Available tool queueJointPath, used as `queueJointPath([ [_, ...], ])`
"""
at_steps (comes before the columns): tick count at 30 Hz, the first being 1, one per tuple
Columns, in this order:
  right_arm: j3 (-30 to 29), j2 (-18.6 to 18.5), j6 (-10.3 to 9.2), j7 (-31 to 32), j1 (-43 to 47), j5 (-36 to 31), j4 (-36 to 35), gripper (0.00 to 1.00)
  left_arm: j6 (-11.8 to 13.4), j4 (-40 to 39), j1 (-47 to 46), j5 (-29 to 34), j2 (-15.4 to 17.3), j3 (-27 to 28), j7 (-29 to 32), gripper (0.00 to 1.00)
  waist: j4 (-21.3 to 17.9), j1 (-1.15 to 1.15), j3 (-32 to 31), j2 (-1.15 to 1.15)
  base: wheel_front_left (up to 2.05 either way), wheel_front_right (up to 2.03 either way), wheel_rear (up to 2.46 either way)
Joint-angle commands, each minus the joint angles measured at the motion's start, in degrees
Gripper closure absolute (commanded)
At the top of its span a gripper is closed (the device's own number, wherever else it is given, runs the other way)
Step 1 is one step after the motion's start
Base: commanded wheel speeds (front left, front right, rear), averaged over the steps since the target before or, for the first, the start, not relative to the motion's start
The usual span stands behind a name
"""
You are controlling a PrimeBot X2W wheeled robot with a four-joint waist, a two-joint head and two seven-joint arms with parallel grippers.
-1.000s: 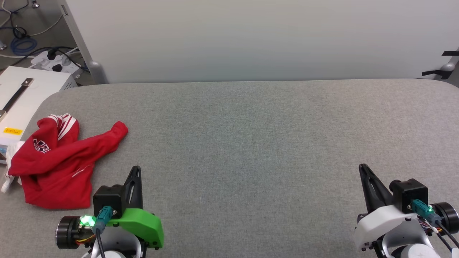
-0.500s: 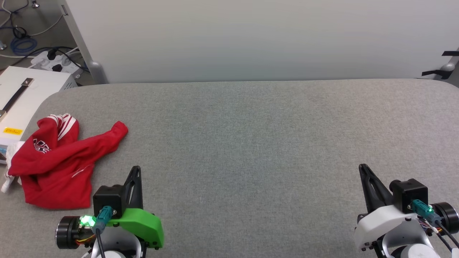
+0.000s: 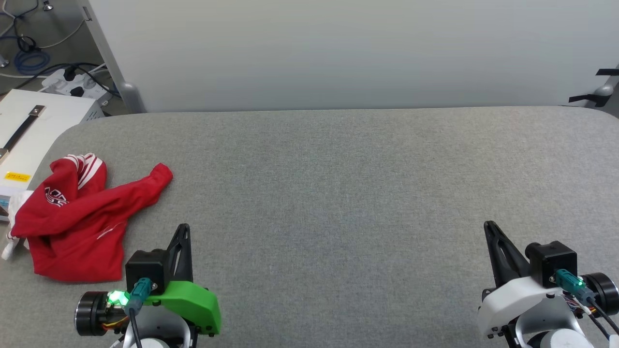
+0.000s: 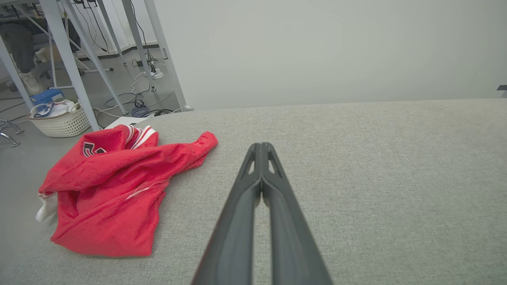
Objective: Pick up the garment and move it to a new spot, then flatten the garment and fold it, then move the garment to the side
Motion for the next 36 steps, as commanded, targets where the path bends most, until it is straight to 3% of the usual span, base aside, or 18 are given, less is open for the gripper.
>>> queueJointPath([
  [1, -0.1, -0.1, -0.05, 0.2, -0.9, -0.6, 0.1, 1.0, 0.2, -0.1, -1.0, 0.6, -0.3, 0.0, 0.0, 1.0, 0.0, 0.0, 0.0, 0.0, 0.0, 0.0, 0.0],
  [12, -0.1, -0.1, -0.05, 0.2, -0.9, -0.6, 0.1, 1.0, 0.2, -0.1, -1.0, 0.6, -0.3, 0.0, 0.0, 1.0, 0.0, 0.0, 0.0, 0.0, 0.0, 0.0, 0.0],
  [13, 0.0, 0.0, 0.0, 0.0, 0.0, 0.0, 0.0, 0.0, 0.0, 0.0, 0.0, 0.0, 0.0, 0.0, 0.0, 0.0, 0.0, 0.0, 0.0, 0.0, 0.0, 0.0, 0.0],
  [36, -2.0, 0.0, -0.01, -2.7, 0.4, 3.3, -0.9, 0.0, 1.7, -0.4, -0.1, -0.6, 0.0, -0.9, -2.7, 0.0, 0.0, 0.0, 0.0, 0.0, 0.0, 0.0, 0.0],
])
